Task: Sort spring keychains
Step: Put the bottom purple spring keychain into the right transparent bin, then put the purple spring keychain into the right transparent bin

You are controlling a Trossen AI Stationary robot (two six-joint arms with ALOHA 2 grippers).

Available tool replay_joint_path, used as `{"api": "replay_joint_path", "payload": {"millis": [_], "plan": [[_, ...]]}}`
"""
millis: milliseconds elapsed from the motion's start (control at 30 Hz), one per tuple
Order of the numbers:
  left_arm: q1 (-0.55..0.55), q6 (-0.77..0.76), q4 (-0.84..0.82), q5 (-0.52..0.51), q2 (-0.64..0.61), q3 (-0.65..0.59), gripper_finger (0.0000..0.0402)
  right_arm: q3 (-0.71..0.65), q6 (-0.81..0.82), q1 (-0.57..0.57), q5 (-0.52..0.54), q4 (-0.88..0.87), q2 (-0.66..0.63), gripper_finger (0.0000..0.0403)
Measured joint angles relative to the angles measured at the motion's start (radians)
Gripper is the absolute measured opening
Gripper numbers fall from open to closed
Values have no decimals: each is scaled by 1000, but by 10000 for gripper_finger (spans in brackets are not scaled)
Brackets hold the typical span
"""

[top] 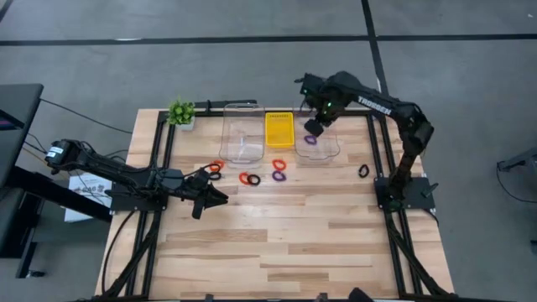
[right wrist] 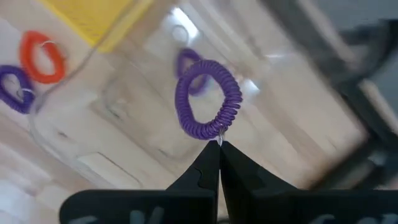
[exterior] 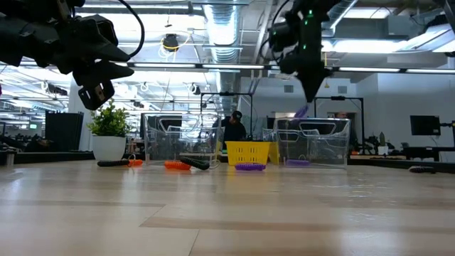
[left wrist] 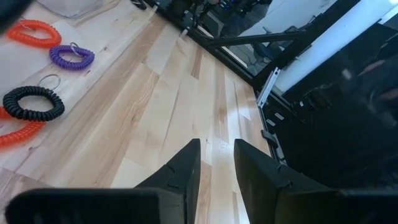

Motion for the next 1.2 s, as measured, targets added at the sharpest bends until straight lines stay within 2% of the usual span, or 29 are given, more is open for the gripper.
{"api": "replay_joint_path", "payload": {"millis": [233,633,1033,1200], "plan": [[0,-8,0,0,0,0,95,-152,-20,24,-3,172,0,0],[0,-7,0,0,0,0,95,-251,6,46,-5,301,0,3],[0,-7,0,0,0,0,95,-280,33,46,-2,284,0,96],[0,-7,0,0,0,0,95,-280,33,54,-1,270,-19,111]]}}
